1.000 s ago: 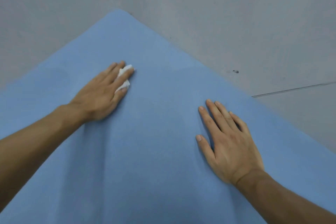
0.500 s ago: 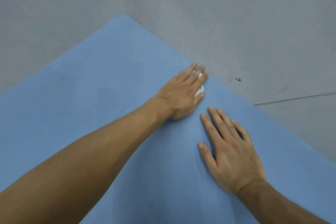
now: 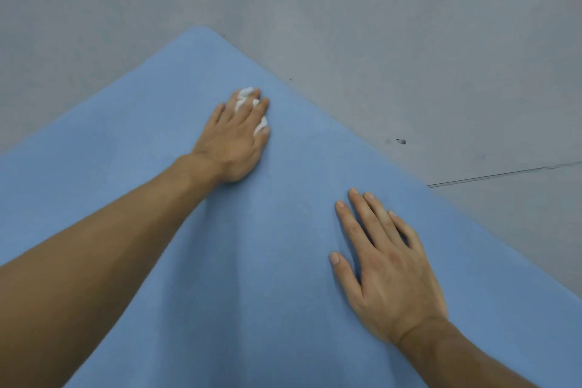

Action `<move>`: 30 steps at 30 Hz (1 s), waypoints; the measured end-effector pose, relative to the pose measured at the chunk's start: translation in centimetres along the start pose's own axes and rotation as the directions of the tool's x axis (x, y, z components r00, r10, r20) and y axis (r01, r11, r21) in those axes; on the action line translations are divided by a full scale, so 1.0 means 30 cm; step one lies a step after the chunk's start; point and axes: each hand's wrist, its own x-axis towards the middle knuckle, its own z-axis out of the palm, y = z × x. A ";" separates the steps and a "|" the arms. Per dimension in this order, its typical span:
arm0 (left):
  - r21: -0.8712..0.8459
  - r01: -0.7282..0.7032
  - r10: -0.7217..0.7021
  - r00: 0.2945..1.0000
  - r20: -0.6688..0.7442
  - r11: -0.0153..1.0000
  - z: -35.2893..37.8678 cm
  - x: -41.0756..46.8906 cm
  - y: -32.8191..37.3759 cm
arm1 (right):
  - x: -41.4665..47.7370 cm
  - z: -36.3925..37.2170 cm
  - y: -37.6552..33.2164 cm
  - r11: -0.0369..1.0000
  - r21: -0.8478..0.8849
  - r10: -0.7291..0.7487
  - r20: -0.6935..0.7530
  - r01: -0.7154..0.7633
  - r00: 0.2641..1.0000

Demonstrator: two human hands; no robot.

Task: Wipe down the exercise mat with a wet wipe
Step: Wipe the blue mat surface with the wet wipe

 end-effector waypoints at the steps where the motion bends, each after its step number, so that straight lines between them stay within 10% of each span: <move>1: 0.002 -0.014 0.014 1.000 -0.007 1.000 0.001 0.028 0.046 | 0.001 -0.002 0.000 1.000 0.002 0.001 0.001 -0.001 1.000; 13: 0.080 -0.394 0.389 0.918 0.074 0.916 0.058 -0.202 0.130 | 0.003 -0.009 -0.006 1.000 0.010 0.013 0.016 -0.013 1.000; 30: -0.114 0.238 -0.248 0.964 -0.091 0.965 0.015 -0.344 -0.458 | 0.000 -0.021 -0.013 1.000 -0.023 0.012 0.040 -0.012 0.999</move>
